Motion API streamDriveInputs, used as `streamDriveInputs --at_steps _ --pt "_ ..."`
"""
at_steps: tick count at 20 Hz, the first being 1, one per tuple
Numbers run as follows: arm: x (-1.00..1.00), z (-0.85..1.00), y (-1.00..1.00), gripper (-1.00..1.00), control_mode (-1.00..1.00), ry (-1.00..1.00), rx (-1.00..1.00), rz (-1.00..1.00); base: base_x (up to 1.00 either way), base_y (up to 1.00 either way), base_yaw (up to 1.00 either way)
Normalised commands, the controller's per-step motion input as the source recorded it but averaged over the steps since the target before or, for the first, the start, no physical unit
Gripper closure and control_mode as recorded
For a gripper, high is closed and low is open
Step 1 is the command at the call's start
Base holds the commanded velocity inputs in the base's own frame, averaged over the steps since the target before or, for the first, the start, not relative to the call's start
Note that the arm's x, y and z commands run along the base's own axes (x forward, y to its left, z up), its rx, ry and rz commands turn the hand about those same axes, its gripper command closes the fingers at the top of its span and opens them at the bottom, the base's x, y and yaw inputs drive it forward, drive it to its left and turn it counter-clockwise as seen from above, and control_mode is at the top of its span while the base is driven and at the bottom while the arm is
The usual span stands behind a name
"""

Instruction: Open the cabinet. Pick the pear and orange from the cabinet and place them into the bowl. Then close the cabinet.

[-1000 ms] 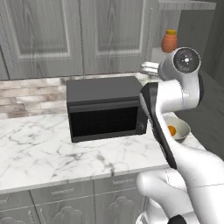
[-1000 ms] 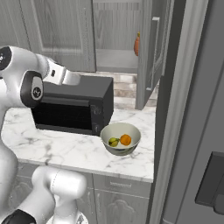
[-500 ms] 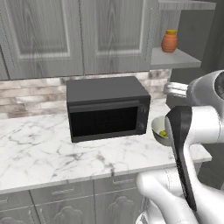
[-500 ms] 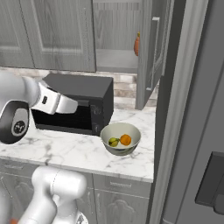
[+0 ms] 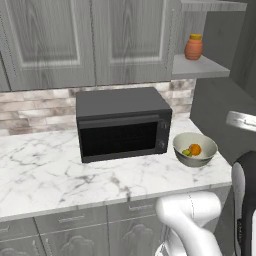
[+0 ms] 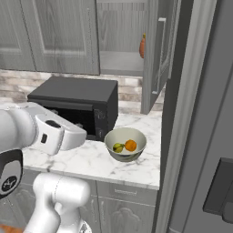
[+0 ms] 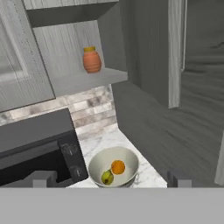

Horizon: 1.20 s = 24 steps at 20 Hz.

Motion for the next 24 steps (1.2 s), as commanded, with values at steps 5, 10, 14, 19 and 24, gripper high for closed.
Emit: streamDriveInputs --at_steps 5,10,14,19,24 --pt "-0.31 0.21 -0.32 -1.0 -1.0 0.0 0.0 0.05 0.0 0.0 0.0" --pt "-0.06 0.0 -0.11 -1.0 -1.0 0.0 0.0 0.18 0.0 0.0 0.0" --pt "-0.13 -0.01 0.0 -1.0 -1.0 -0.07 -0.06 0.23 0.0 0.0 0.0" --pt "-0.14 -0.04 0.0 -1.0 -1.0 -0.24 -0.06 0.12 0.0 0.0 0.0" --pt "-0.09 0.0 0.0 -1.0 -1.0 -0.23 -0.01 0.02 0.0 0.0 0.0"
